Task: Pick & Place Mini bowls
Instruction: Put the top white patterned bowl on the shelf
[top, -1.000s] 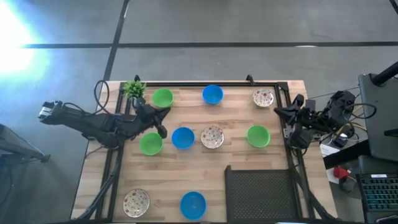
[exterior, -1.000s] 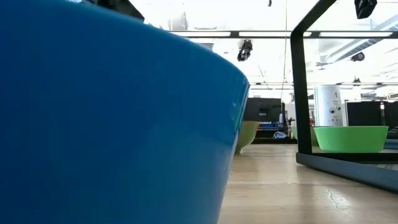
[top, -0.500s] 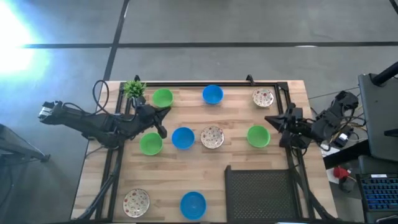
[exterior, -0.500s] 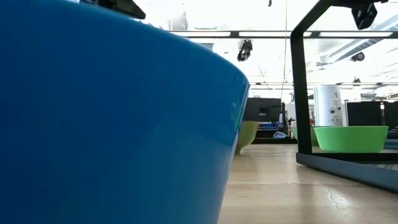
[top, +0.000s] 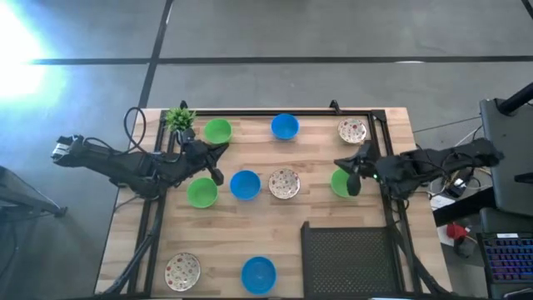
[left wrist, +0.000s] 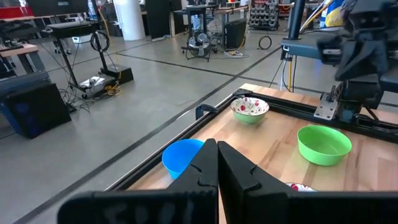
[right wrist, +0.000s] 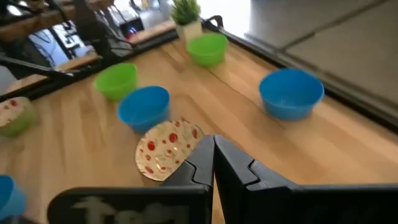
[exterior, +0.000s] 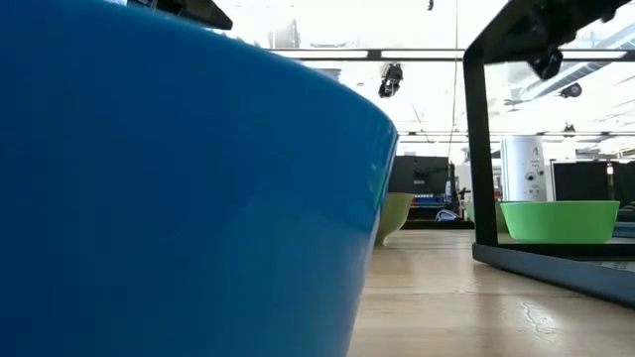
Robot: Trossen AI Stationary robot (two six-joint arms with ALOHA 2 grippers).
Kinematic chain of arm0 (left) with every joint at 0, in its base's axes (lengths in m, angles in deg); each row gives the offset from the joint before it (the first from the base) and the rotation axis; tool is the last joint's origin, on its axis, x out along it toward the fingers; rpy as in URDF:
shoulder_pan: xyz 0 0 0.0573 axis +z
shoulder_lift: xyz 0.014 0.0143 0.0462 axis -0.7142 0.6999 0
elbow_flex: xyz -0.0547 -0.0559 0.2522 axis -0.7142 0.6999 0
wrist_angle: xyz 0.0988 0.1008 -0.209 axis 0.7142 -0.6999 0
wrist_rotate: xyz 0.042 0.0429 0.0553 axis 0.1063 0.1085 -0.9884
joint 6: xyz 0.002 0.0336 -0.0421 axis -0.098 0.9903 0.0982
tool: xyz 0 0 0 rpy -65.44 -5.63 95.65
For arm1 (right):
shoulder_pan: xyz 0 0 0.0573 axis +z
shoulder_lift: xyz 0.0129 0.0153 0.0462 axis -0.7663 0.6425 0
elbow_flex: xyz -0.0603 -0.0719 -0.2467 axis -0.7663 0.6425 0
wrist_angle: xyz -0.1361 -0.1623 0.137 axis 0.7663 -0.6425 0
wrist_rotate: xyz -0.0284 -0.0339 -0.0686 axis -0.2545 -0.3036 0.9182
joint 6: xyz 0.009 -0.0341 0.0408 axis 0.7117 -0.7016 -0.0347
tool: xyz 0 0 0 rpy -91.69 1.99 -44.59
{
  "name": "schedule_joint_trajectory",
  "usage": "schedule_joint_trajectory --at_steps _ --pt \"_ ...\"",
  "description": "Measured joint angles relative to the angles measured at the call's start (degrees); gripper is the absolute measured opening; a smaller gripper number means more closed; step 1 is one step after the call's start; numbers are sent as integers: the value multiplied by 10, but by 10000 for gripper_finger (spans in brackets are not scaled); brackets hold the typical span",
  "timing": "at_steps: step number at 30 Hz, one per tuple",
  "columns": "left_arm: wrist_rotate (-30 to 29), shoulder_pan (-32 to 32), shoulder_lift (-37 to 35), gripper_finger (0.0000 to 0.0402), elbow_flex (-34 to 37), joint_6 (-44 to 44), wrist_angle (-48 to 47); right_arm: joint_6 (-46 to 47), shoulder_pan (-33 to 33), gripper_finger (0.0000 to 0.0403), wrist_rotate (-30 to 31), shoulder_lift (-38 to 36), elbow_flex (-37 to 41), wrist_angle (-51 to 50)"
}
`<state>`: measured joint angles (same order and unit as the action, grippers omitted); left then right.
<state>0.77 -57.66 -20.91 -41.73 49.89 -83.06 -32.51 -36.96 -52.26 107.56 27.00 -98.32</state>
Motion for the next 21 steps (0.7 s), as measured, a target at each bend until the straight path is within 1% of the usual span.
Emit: schedule_joint_trajectory --at_steps 5,10,17,21 --pt "0 0 0 0 0 0 0 32 -91 8 -63 -1 0 -2" --pt "0 0 0 0 0 0 1 42 -166 8 -117 6 0 -5" --pt "0 0 0 0 0 -1 3 35 -288 8 -211 54 0 -24" --pt "0 0 0 0 0 -1 3 33 -358 8 -245 92 0 -35"
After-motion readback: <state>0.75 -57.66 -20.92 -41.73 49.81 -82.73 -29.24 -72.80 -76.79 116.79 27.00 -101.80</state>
